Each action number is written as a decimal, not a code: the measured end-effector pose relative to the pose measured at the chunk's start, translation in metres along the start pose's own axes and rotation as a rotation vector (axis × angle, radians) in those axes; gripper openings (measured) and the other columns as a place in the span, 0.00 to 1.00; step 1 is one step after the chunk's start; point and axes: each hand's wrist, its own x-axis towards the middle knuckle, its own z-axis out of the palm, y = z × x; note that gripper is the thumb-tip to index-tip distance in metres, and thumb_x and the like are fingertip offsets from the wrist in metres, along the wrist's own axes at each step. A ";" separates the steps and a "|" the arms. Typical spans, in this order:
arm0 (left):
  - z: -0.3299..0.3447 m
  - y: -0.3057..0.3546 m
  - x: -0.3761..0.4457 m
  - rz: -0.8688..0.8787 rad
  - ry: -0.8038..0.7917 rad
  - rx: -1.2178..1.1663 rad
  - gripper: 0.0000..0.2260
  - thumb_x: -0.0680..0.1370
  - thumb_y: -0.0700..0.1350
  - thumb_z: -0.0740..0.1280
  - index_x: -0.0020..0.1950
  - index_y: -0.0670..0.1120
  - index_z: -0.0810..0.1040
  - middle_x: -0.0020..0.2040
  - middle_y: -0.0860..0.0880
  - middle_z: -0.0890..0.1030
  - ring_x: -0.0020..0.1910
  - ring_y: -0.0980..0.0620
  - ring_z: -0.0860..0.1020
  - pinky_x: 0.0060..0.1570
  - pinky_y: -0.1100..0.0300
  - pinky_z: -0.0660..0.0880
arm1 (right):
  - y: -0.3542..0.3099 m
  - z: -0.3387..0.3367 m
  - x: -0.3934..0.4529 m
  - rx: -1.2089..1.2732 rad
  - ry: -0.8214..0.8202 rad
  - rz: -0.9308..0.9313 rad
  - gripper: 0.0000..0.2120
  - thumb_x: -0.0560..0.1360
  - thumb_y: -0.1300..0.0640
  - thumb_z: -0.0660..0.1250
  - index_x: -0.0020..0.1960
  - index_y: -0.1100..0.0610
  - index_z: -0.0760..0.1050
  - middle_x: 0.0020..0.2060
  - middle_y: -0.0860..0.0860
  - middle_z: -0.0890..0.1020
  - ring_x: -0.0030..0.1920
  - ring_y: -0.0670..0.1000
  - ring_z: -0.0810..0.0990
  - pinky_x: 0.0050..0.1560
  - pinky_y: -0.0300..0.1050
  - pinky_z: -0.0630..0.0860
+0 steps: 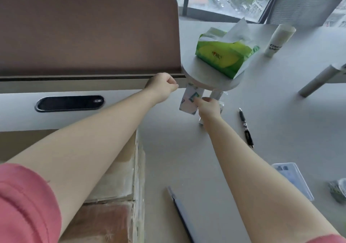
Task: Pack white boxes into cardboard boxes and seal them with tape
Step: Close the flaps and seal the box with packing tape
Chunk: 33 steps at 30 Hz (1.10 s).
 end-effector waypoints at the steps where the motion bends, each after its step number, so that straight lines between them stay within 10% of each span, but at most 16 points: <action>1: 0.005 0.002 0.006 0.000 -0.002 -0.007 0.06 0.79 0.44 0.61 0.53 0.48 0.75 0.48 0.49 0.75 0.49 0.50 0.71 0.41 0.62 0.67 | -0.001 0.001 0.005 0.038 -0.005 0.019 0.11 0.77 0.55 0.61 0.54 0.62 0.75 0.42 0.55 0.74 0.39 0.52 0.71 0.41 0.45 0.70; 4: 0.015 0.006 0.020 -0.027 -0.006 -0.068 0.12 0.79 0.44 0.61 0.61 0.45 0.75 0.57 0.46 0.77 0.58 0.47 0.74 0.52 0.61 0.67 | -0.002 0.005 0.016 0.154 -0.004 0.057 0.09 0.77 0.55 0.63 0.42 0.60 0.72 0.42 0.55 0.75 0.46 0.54 0.72 0.42 0.45 0.70; 7: 0.022 0.008 0.028 -0.047 -0.019 -0.129 0.14 0.79 0.43 0.62 0.64 0.43 0.74 0.63 0.45 0.77 0.63 0.46 0.73 0.57 0.59 0.70 | -0.001 0.007 0.022 0.213 -0.040 0.043 0.13 0.76 0.56 0.64 0.54 0.66 0.75 0.38 0.54 0.76 0.46 0.54 0.74 0.39 0.46 0.73; 13: 0.032 0.015 0.032 -0.075 0.023 -0.300 0.10 0.78 0.42 0.64 0.37 0.47 0.72 0.40 0.49 0.77 0.42 0.51 0.73 0.41 0.62 0.68 | 0.000 0.003 0.020 0.225 -0.130 0.057 0.08 0.77 0.58 0.62 0.45 0.63 0.73 0.44 0.58 0.77 0.48 0.57 0.76 0.59 0.55 0.74; 21: 0.037 0.035 0.040 -0.199 0.093 -0.252 0.09 0.76 0.43 0.68 0.37 0.43 0.72 0.32 0.50 0.75 0.33 0.52 0.72 0.35 0.61 0.70 | -0.003 -0.005 0.015 0.366 -0.243 0.096 0.10 0.78 0.59 0.61 0.39 0.62 0.71 0.43 0.58 0.77 0.45 0.58 0.76 0.56 0.56 0.74; 24: 0.038 0.039 0.041 -0.109 0.147 -0.058 0.05 0.75 0.41 0.67 0.44 0.38 0.78 0.43 0.43 0.82 0.47 0.44 0.80 0.52 0.55 0.77 | -0.004 -0.006 0.014 0.387 -0.251 0.093 0.08 0.79 0.60 0.60 0.46 0.65 0.73 0.47 0.60 0.78 0.46 0.57 0.75 0.58 0.56 0.74; 29: 0.039 0.039 0.032 0.181 0.222 0.239 0.04 0.76 0.41 0.63 0.47 0.43 0.77 0.50 0.43 0.81 0.52 0.43 0.76 0.43 0.59 0.68 | -0.006 -0.008 0.009 0.393 -0.248 0.094 0.16 0.79 0.60 0.59 0.61 0.71 0.70 0.61 0.66 0.76 0.48 0.57 0.74 0.59 0.54 0.73; 33: 0.038 0.029 0.026 0.522 0.210 0.427 0.06 0.77 0.38 0.59 0.43 0.40 0.73 0.44 0.39 0.79 0.45 0.45 0.71 0.39 0.58 0.62 | -0.005 -0.007 0.009 0.365 -0.239 0.106 0.17 0.79 0.59 0.59 0.62 0.71 0.70 0.49 0.62 0.78 0.50 0.56 0.74 0.63 0.56 0.71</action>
